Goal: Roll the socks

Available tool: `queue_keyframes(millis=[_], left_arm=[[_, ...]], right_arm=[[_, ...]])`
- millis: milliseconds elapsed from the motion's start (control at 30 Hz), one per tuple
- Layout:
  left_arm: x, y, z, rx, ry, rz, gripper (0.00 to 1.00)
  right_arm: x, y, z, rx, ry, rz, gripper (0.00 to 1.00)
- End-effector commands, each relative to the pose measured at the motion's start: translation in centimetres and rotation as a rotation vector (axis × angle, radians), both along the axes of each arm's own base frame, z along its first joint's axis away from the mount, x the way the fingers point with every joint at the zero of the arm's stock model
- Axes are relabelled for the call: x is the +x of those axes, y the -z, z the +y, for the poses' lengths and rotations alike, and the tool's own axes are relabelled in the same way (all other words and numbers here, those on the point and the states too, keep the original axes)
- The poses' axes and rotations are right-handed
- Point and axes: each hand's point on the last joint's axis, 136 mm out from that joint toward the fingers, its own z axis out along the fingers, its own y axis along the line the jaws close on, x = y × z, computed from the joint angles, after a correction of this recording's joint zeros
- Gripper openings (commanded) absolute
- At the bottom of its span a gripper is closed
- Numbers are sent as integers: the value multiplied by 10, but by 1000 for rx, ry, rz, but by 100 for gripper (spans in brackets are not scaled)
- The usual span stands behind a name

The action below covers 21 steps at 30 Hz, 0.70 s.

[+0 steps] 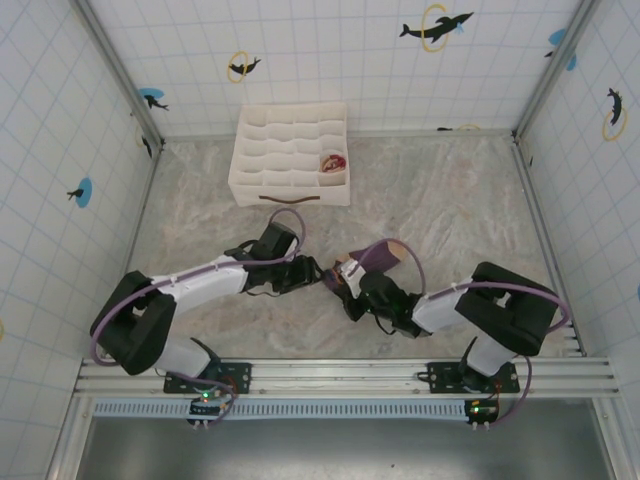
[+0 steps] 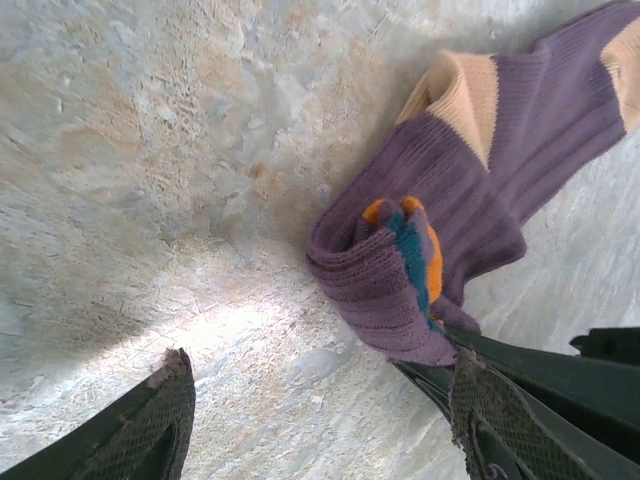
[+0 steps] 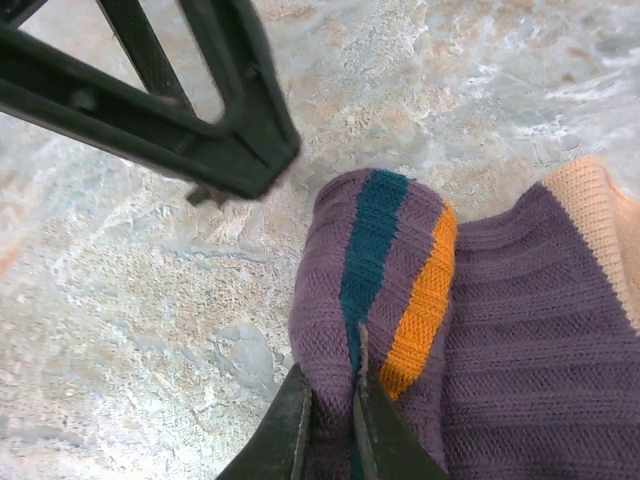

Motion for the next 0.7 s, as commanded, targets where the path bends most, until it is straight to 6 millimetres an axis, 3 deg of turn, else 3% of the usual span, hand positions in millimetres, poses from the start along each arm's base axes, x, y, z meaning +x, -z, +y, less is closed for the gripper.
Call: queue_keyframes(millis=[0, 233, 433, 667], left_arm=[[-4, 3, 6, 3, 0, -7, 68], [-7, 13, -4, -68, -10, 11, 65], [-4, 17, -20, -98, -14, 1, 63], [4, 26, -26, -80, -51, -2, 56]], right_arm=[[-42, 41, -19, 10, -59, 361, 0], [-26, 28, -13, 205, 1, 619, 0], [-13, 34, -10, 253, 102, 799, 0], [-6, 43, -20, 274, 206, 882, 0]])
